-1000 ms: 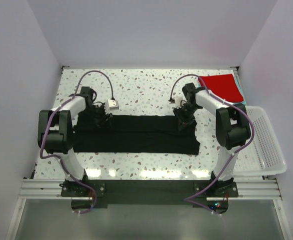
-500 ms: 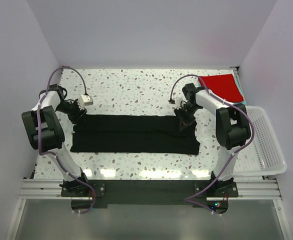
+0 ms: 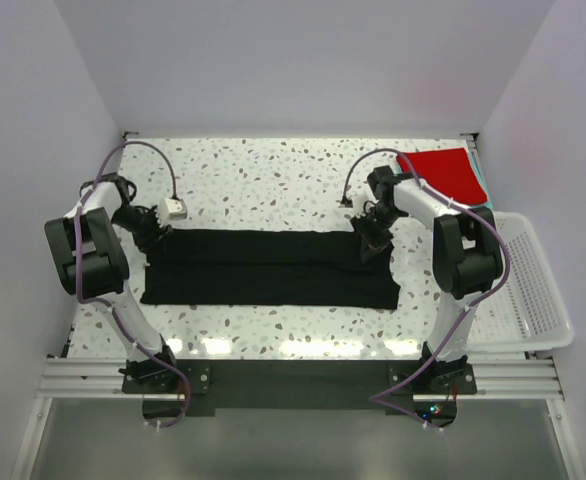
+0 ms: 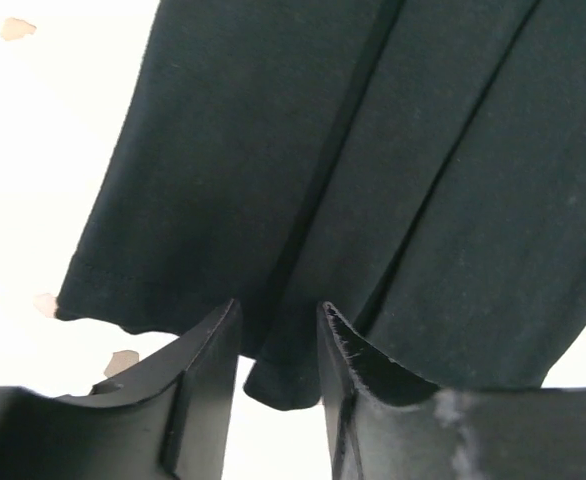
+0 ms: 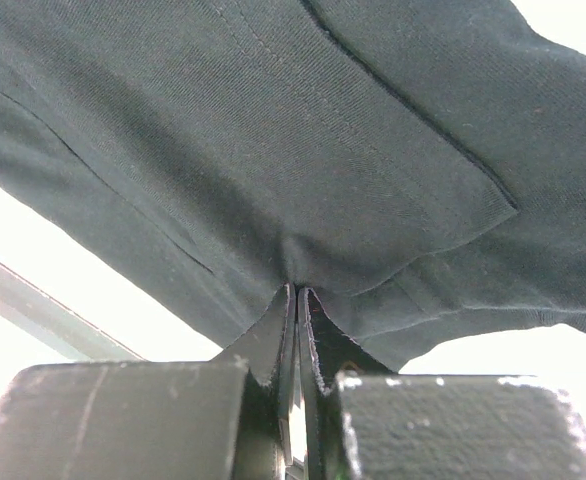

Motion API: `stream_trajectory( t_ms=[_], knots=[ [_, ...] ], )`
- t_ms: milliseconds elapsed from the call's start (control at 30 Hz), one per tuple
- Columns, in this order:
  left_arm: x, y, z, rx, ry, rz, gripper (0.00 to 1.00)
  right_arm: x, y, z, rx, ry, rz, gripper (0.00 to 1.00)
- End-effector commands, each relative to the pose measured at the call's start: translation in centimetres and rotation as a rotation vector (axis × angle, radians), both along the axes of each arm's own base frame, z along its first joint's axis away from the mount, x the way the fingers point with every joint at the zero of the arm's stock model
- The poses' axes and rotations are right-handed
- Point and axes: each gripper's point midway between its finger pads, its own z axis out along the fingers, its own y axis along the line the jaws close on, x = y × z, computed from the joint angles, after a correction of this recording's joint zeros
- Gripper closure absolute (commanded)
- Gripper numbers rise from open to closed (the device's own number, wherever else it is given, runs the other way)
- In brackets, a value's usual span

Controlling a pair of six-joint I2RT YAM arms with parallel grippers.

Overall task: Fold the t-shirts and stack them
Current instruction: Fold the tshirt

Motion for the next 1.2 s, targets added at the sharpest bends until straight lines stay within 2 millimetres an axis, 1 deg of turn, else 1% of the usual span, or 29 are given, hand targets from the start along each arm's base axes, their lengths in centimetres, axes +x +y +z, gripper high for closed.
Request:
stream_trajectory(
  t_ms=[0,67,167,267,300,367,400,500,533,600,633,700,733,767,800,833,867,900,933,967,1000,1067,1100,1167],
  knots=[
    [-0.3,0.7,0.6,0.004,0.009,-0.024,0.60,0.8,0.2,1.5,0.028,-0.038,0.009,1.00],
    [-0.5,0.7,0.8,0.001,0.017,-0.028,0.62,0.7,0.2,1.6,0.027,-0.038,0.008,1.00],
    [-0.9,0.6,1.0,-0.008,0.029,-0.034,0.69,0.8,0.1,1.6,0.028,-0.042,0.006,1.00],
    [-0.9,0.5,1.3,-0.010,0.025,-0.043,0.79,1.0,0.1,1.9,0.030,-0.052,0.003,1.00],
    [-0.9,0.5,1.4,-0.014,0.021,-0.042,0.86,1.1,0.1,2.1,0.032,-0.059,0.002,1.00],
    [-0.8,0.4,1.9,-0.024,0.012,-0.042,0.94,1.3,0.1,2.4,0.031,-0.073,-0.001,1.00],
    [-0.6,0.1,2.2,-0.034,0.004,-0.044,1.00,1.6,0.1,2.8,0.032,-0.093,-0.004,1.00],
    [0.3,0.0,3.2,-0.049,-0.030,-0.028,1.00,3.0,-0.3,3.7,0.039,-0.141,-0.031,1.00],
    [0.7,0.1,3.6,-0.048,-0.046,-0.025,1.00,3.8,-0.5,4.4,0.045,-0.167,-0.045,1.00],
    [1.4,0.1,4.3,-0.054,-0.073,-0.012,1.00,4.7,-0.7,5.2,0.051,-0.198,-0.058,1.00],
    [1.9,0.2,4.7,-0.053,-0.090,-0.011,1.00,5.6,-1.0,6.0,0.055,-0.225,-0.072,1.00],
    [2.7,-0.1,5.5,-0.068,-0.119,0.001,1.00,6.2,-1.0,6.6,0.064,-0.239,-0.077,1.00],
    [3.3,0.1,6.1,-0.068,-0.144,0.005,1.00,6.9,-1.2,7.4,0.069,-0.261,-0.084,1.00],
    [3.7,-0.2,6.6,-0.084,-0.159,0.015,1.00,7.2,-1.2,7.6,0.071,-0.265,-0.087,1.00],
    [4.4,-0.1,7.2,-0.086,-0.182,0.021,1.00,7.4,-1.2,7.8,0.072,-0.270,-0.089,1.00],
    [5.1,0.1,7.6,-0.084,-0.210,0.031,1.00,8.1,-1.2,8.5,0.078,-0.292,-0.091,1.00],
    [5.5,0.0,8.1,-0.094,-0.221,0.048,1.00,8.5,-1.3,8.7,0.078,-0.301,-0.093,1.00],
    [6.3,0.1,8.7,-0.094,-0.248,0.055,1.00,9.3,-1.3,9.5,0.083,-0.328,-0.099,1.00],
    [7.2,0.3,9.4,-0.086,-0.291,0.064,1.00,9.9,-1.3,9.9,0.083,-0.345,-0.104,1.00],
    [7.7,0.4,9.8,-0.094,-0.309,0.085,1.00,10.5,-1.4,10.2,0.083,-0.359,-0.110,1.00],
    [8.8,0.7,10.3,-0.087,-0.359,0.095,1.00,11.5,-1.5,11.1,0.084,-0.396,-0.119,1.00],
    [9.8,0.7,11.4,-0.103,-0.402,0.135,1.00,12.9,-1.5,12.1,0.091,-0.444,-0.140,1.00],
    [10.7,0.9,11.9,-0.100,-0.442,0.138,1.00,13.8,-1.4,12.8,0.093,-0.476,-0.144,1.00],
    [11.6,0.8,12.6,-0.116,-0.471,0.171,1.00,15.0,-1.5,13.3,0.088,-0.511,-0.152,1.00]
  ],
)
